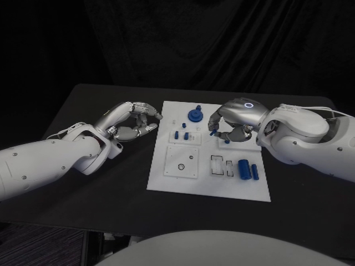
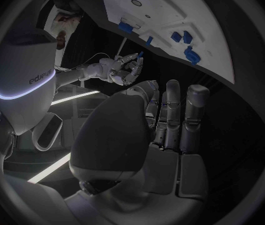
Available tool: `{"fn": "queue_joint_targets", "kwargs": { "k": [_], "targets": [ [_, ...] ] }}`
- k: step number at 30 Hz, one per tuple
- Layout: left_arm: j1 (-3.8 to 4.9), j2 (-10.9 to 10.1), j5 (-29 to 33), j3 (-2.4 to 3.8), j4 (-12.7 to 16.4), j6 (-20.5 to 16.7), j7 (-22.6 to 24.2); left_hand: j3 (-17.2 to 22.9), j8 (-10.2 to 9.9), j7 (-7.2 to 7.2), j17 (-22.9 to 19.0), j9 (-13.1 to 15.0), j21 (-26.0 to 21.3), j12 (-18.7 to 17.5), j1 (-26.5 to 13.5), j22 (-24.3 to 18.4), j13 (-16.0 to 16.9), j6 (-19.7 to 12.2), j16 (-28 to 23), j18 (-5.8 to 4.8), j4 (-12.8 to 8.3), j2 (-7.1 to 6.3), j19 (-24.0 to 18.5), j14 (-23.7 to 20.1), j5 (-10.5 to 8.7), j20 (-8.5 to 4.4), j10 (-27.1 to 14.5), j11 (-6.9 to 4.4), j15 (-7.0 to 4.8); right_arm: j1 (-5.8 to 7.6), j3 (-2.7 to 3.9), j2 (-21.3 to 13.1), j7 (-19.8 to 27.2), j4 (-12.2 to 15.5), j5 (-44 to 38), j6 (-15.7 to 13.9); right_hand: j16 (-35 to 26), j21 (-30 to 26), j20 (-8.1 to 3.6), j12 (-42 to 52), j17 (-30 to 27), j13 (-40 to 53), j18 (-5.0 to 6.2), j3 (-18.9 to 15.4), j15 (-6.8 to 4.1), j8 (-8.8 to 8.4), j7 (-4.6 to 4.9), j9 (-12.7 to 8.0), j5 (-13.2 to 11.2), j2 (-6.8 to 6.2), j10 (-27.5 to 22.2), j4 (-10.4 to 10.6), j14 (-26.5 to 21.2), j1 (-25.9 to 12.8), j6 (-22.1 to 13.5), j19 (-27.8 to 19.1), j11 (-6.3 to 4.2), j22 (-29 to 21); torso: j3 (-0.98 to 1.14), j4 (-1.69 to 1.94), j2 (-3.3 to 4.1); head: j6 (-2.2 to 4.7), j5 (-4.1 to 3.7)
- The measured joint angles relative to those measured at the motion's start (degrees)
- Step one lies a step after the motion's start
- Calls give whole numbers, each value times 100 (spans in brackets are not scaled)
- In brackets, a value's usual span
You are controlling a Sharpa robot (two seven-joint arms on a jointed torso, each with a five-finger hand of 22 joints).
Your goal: Assemble the parts on the task board
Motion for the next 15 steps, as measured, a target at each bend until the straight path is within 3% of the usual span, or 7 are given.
{"fn": "queue_joint_targets", "kwargs": {
  "k": [6, 15],
  "targets": [
    [-14, 2, 0, 0, 13, 20, -6, 0, 0, 0, -8, 0, -36, 0, 0, 0, -5, 0, 0, 0, 0, 0, -20, 0, 0, 20, -20, 19, 0, -176, 0, 348, -41, -50, -147, 114, 0, -41, 0, 0, -50, -2, 0, 0, 0, -43, -1, 6, 0, 0, 0, 0, 0, 0, -43, 0, 0, 0, 3, 14, 0, 0, -29],
    [-16, -5, 1, -1, 15, 57, -29, 0, 0, 0, -17, -7, -70, 0, 0, 0, -16, 0, -21, 0, 0, 0, -62, -3, 0, 21, -22, 21, 3, -430, -2, 791, -91, -334, -376, 295, -2, -89, 0, -23, -77, -1, 0, 0, 0, -71, 19, 14, 0, -24, 0, 0, 0, -24, -63, 0, 0, -1, -2, 7, -12, 0, 50]
  ]
}}
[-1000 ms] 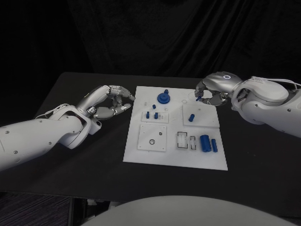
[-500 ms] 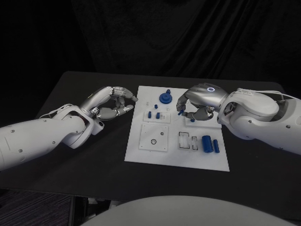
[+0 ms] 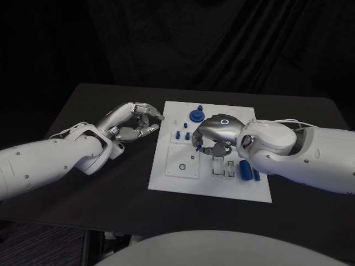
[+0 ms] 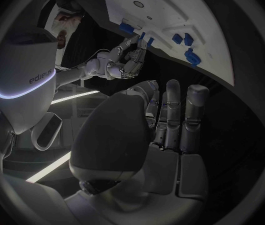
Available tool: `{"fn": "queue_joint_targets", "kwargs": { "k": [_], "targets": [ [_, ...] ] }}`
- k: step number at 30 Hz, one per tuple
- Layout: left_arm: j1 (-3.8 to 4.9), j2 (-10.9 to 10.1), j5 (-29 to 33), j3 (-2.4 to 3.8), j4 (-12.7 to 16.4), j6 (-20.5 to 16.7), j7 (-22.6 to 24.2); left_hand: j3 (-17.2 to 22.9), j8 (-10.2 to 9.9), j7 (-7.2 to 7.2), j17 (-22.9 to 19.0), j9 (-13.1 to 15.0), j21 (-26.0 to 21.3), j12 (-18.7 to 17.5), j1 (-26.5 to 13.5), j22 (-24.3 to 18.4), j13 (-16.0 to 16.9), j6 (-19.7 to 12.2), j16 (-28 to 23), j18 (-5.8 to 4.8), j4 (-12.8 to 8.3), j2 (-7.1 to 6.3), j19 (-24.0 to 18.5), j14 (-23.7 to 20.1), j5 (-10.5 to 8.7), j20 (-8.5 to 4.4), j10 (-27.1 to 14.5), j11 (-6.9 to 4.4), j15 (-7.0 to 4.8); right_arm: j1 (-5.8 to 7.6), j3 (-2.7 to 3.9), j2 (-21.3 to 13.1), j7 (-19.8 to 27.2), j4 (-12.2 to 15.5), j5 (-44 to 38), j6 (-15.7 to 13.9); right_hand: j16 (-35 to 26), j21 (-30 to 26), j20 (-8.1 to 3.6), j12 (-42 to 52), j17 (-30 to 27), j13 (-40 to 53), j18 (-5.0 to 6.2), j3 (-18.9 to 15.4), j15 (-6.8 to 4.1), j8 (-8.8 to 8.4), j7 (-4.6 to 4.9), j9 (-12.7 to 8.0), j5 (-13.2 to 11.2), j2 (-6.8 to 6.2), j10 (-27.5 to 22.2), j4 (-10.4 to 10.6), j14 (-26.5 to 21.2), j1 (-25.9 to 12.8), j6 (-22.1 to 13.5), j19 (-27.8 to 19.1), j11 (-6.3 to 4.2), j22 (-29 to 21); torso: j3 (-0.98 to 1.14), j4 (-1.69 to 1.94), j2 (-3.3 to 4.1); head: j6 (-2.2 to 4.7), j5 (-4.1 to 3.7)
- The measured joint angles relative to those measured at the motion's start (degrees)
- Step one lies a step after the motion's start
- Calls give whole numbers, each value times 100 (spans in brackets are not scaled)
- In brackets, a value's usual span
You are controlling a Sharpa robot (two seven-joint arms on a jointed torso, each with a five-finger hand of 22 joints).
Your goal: Assemble the parts on the task board
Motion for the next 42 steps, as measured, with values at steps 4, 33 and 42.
{"fn": "queue_joint_targets", "kwargs": {
  "k": [4, 33, 42],
  "targets": [
    [-1, 12, 0, 0, -9, 14, -10, 0, 0, 0, -4, -5, -21, 0, 16, 0, -4, 0, 0, 0, 0, 16, 0, -30, 0, 0, 0, 0, 5, -89, 0, 166, -26, -97, -127, 52, 0, -1, 0, 0, 0, 0, 0, 0, 0, 0, -20, 5, 0, 9, -12, 0, 0, -9, -20, 0, 12, 0, -2, -1, -4, 0, 13],
    [-31, 90, 1, 0, -66, 117, -68, 0, 0, 0, -9, -12, -43, 0, 22, 0, -9, 1, -22, 1, 0, 23, -41, -37, 0, 0, 0, 0, -3, -221, 2, 454, -189, -298, -825, 337, -20, -76, 1, -22, -64, -1, 0, 17, 21, -73, 22, 3, 0, 25, -21, -16, -21, -24, -62, -41, 21, -2, 13, -5, 7, 0, 72],
    [-42, 98, 1, 2, -85, 138, -81, 0, 0, 0, -16, -11, -43, 0, 22, 0, -17, 1, -22, 1, 0, 22, -40, -37, 0, 0, 0, 0, -4, -243, 2, 453, -198, -307, -856, 387, -20, -76, 21, -22, -75, -1, 0, 32, 5, -73, 22, 9, 0, 25, -21, -32, -37, -25, -62, -62, 21, -2, 13, -3, 4, 0, 81]
  ]
}}
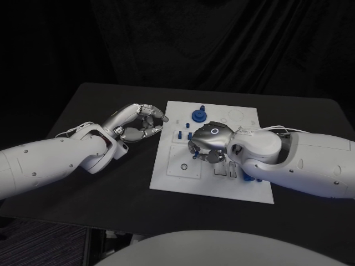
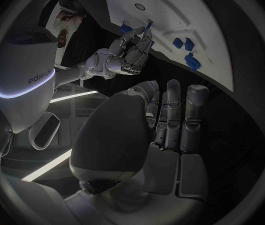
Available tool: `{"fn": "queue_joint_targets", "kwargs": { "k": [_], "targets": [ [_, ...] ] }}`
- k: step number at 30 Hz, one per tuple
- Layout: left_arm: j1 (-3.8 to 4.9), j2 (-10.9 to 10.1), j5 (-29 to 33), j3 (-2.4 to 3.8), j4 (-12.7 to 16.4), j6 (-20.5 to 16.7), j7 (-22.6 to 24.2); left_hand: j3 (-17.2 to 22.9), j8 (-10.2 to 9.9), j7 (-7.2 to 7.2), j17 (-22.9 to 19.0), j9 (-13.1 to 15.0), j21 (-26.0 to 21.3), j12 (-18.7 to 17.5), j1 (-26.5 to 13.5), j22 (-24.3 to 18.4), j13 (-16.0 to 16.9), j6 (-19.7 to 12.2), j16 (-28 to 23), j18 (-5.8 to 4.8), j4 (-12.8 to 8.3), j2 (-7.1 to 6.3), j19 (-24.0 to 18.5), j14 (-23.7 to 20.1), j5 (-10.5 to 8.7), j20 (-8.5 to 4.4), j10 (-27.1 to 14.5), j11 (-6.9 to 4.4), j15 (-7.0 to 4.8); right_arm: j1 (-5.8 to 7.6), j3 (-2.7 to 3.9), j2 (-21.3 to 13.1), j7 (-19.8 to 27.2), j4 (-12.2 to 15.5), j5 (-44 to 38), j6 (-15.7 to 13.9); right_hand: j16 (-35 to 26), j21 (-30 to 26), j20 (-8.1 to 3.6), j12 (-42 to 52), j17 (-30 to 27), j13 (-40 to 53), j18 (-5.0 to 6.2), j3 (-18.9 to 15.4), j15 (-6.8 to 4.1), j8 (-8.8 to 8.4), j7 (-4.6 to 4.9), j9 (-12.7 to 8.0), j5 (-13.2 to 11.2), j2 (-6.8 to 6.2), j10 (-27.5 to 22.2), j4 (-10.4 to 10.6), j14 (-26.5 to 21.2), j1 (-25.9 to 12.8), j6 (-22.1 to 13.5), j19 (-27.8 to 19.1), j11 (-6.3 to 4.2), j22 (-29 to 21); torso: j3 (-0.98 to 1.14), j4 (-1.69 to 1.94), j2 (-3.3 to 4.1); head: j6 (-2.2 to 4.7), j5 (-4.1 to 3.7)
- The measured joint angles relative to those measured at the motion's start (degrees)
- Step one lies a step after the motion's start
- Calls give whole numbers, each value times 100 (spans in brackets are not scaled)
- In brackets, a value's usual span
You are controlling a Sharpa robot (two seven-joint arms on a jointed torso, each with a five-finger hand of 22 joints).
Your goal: Assemble the parts on the task board
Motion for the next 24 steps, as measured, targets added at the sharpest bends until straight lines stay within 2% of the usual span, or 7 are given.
{"fn": "queue_joint_targets", "kwargs": {
  "k": [24],
  "targets": [
    [-28, 27, 0, 0, -29, 53, -35, 0, 0, 0, 0, -5, -34, 0, 0, 0, 0, 0, 1, 0, 0, 0, -3, 0, 0, 3, 0, 0, 0, -64, 11, 55, 1, -69, -16, 11, -25, -21, 0, 0, -13, 1, 0, 0, 0, -4, 0, 8, 0, 0, 0, 1, 0, 0, 0, 0, 0, -1, -3, 0, 2, 0, 26]
  ]
}}
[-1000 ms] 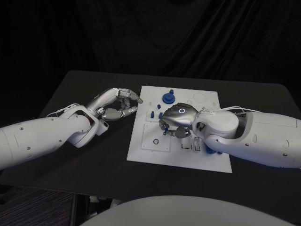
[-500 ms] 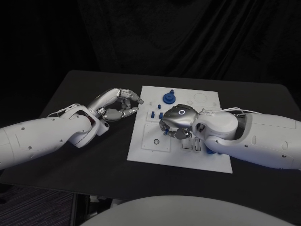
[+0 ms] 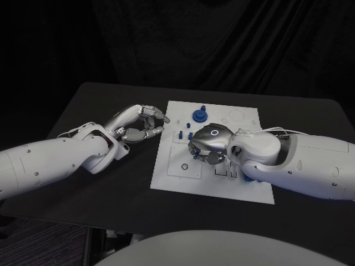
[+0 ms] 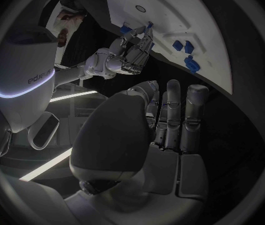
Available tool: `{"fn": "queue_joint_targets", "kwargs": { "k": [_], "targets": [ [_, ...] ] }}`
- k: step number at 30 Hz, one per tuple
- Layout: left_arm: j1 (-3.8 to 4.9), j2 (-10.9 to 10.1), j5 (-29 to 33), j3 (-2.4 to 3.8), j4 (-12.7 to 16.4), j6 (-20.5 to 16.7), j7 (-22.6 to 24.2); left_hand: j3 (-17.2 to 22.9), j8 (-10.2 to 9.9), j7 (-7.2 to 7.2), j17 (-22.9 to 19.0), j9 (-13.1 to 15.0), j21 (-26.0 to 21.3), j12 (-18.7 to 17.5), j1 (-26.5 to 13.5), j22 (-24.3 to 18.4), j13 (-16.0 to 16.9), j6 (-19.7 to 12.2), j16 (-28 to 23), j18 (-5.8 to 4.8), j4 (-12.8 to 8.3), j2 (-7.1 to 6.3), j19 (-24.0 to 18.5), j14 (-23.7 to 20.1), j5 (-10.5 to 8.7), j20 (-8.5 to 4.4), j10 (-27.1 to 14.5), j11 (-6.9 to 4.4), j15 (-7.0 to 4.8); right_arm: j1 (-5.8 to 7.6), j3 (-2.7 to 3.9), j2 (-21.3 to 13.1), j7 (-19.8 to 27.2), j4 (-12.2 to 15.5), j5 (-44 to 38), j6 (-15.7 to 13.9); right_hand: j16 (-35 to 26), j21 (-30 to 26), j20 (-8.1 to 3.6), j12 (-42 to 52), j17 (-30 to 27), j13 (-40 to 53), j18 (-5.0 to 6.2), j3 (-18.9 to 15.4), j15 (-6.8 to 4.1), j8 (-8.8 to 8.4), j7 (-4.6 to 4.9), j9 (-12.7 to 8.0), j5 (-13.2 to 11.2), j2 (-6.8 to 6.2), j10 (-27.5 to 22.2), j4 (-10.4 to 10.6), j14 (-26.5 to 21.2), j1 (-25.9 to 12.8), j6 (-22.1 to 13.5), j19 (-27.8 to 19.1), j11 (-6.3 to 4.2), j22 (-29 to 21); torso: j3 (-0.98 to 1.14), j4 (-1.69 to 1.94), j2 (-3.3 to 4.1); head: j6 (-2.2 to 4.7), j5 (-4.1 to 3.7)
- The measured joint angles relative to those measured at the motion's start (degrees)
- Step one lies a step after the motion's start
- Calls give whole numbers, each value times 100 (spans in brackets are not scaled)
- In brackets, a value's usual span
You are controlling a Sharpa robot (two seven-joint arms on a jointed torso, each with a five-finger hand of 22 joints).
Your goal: Assemble the parts on the task board
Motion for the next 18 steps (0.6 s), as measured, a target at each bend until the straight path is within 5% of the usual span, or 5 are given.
{"fn": "queue_joint_targets", "kwargs": {
  "k": [18],
  "targets": [
    [-12, 13, 0, -2, -24, 36, -34, 0, 0, 0, -5, 1, 0, 0, 0, 0, -4, 0, 0, 0, 0, 0, -18, 0, 0, 18, 0, 0, 0, -6, -4, 5, 1, 11, -3, -4, 0, 0, 0, 0, 5, 0, 0, 0, 0, 0, 0, 4, 0, 0, 0, 0, 0, 0, 0, 0, 0, 4, 5, -2, 1, 0, 24]
  ]
}}
